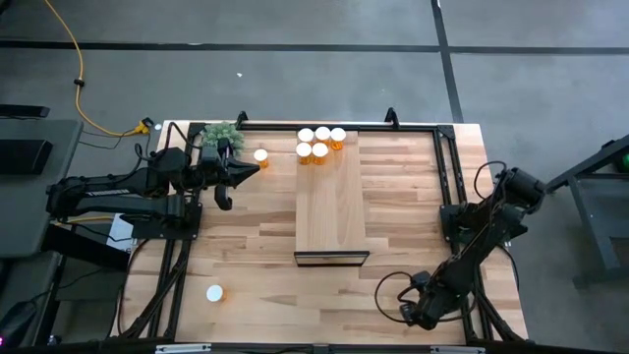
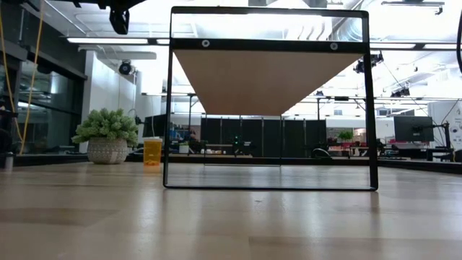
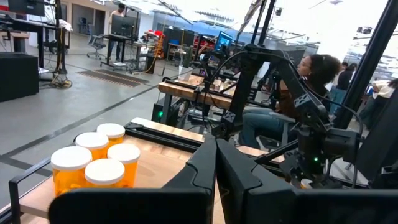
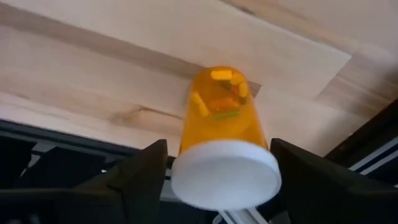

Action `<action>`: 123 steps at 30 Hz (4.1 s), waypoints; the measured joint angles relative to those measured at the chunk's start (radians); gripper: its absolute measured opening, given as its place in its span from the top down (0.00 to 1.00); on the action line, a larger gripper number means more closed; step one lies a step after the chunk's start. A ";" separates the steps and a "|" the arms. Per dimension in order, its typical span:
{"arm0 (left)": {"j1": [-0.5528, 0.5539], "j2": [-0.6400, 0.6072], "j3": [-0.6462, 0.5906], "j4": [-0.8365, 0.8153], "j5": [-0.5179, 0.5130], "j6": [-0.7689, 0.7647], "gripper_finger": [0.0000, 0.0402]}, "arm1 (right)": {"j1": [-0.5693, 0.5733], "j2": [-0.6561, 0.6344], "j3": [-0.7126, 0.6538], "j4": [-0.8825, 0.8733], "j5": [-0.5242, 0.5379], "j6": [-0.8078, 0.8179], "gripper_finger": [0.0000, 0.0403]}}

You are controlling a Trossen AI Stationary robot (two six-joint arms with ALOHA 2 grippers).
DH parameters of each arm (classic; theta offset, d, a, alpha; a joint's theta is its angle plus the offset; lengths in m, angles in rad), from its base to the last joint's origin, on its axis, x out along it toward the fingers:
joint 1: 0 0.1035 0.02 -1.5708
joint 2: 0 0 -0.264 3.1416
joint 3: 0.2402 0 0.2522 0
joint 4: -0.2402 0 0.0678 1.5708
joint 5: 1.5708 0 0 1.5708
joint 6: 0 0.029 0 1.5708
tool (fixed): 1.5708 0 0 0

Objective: Pick and place medicine bottles onto shelf by color
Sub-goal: Put the orange pill bottle on the shelf

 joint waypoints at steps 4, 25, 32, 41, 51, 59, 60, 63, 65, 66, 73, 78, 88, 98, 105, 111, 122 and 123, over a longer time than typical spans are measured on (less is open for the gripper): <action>0.000 0.000 0.000 0.000 0.000 0.000 1.00 | 0.000 -0.017 0.000 0.002 -0.015 -0.004 0.39; 0.000 0.000 0.000 -0.001 0.003 0.001 1.00 | -0.006 -0.248 -0.001 -0.046 0.067 -0.184 0.51; 0.000 0.000 0.000 -0.001 0.008 0.001 1.00 | -0.209 -0.546 0.021 -0.087 0.125 -0.354 0.51; 0.000 0.000 0.000 -0.001 0.007 0.001 1.00 | -0.652 -0.448 0.456 -0.572 0.206 -1.006 0.51; 0.000 0.158 0.154 -0.156 -0.019 -0.078 1.00 | -0.972 -0.083 0.837 -0.744 0.294 -1.662 0.51; 0.000 0.409 0.348 -0.212 -0.018 -0.072 1.00 | -1.038 0.139 1.023 -0.738 0.312 -2.007 0.51; 0.000 0.437 0.366 -0.212 -0.018 -0.066 1.00 | -1.040 0.158 1.043 -0.738 0.322 -2.033 0.51; 0.000 0.510 0.407 -0.215 -0.018 -0.032 1.00 | -1.045 0.200 1.085 -0.734 0.324 -2.104 0.51; 0.001 0.548 0.425 -0.210 -0.018 -0.008 1.00 | -1.045 0.213 1.098 -0.733 0.324 -2.134 0.51; 0.002 0.565 0.432 -0.205 -0.018 -0.002 1.00 | -1.045 0.214 1.099 -0.731 0.324 -2.150 0.51; 0.002 0.645 0.453 -0.187 -0.014 -0.004 1.00 | -1.044 0.214 1.099 -0.696 0.323 -2.206 0.51; 0.002 0.672 0.453 -0.172 0.020 -0.026 1.00 | -1.044 0.214 1.099 -0.660 0.322 -2.226 0.51; 0.002 0.718 0.453 -0.174 0.030 -0.018 1.00 | -1.045 0.215 1.099 -0.626 0.298 -2.242 0.51; 0.002 0.765 0.453 -0.142 0.053 -0.018 1.00 | -1.044 0.214 1.098 -0.574 0.293 -2.242 0.52; 0.009 0.726 0.452 -0.218 0.064 -0.016 1.00 | -1.052 0.211 1.098 -0.618 0.289 -2.247 0.52; 0.054 0.553 0.452 -0.437 0.030 0.054 1.00 | -1.099 0.134 1.045 -0.669 0.284 -2.276 0.52; 0.068 0.258 0.452 -0.431 -0.068 0.157 1.00 | -1.181 -0.251 0.343 0.057 0.323 -2.063 0.52; 0.068 0.245 0.452 -0.429 -0.084 0.159 1.00 | -1.185 -0.250 0.328 0.080 0.337 -2.049 0.52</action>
